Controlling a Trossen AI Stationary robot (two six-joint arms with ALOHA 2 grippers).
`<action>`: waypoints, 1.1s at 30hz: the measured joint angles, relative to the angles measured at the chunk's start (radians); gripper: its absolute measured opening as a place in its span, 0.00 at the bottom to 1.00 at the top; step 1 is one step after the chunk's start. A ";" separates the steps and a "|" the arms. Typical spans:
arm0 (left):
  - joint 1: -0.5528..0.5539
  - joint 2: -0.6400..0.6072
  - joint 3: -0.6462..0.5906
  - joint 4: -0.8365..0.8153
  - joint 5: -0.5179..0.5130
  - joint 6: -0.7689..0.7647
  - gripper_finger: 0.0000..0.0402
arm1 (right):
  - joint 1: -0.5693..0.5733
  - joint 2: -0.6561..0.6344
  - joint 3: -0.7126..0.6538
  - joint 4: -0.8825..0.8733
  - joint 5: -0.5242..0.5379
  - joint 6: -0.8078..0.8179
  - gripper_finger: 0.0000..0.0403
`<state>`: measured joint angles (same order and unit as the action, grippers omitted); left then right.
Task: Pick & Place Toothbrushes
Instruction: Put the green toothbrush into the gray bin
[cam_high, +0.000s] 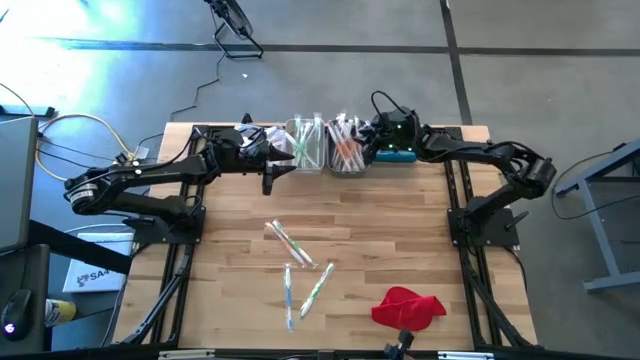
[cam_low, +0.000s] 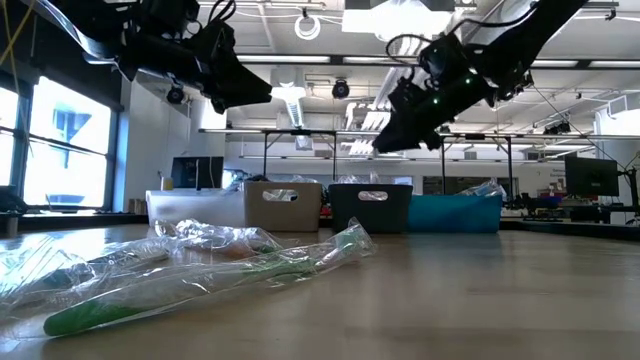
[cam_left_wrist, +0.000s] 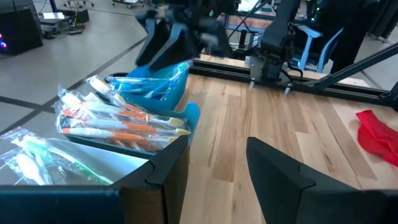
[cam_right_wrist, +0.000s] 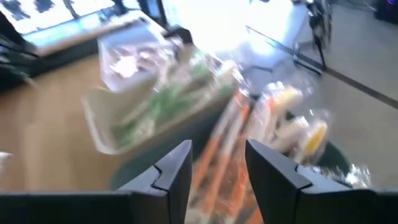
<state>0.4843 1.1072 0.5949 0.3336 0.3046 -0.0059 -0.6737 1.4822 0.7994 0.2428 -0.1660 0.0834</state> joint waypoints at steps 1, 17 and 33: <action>0.000 0.000 0.000 0.000 0.000 0.000 0.39 | 0.001 -0.016 0.000 0.000 -0.019 0.002 0.36; 0.000 0.000 0.000 -0.032 0.000 -0.135 0.39 | 0.031 -0.226 0.000 -0.020 -0.451 0.001 0.22; -0.219 0.001 0.000 -0.155 -0.013 0.001 0.39 | 0.103 -0.230 0.000 -0.070 -0.462 -0.054 0.17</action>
<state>0.2651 1.1084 0.5953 0.1782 0.2917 -0.0050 -0.5710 1.2518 0.7995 0.1731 -0.6277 0.0292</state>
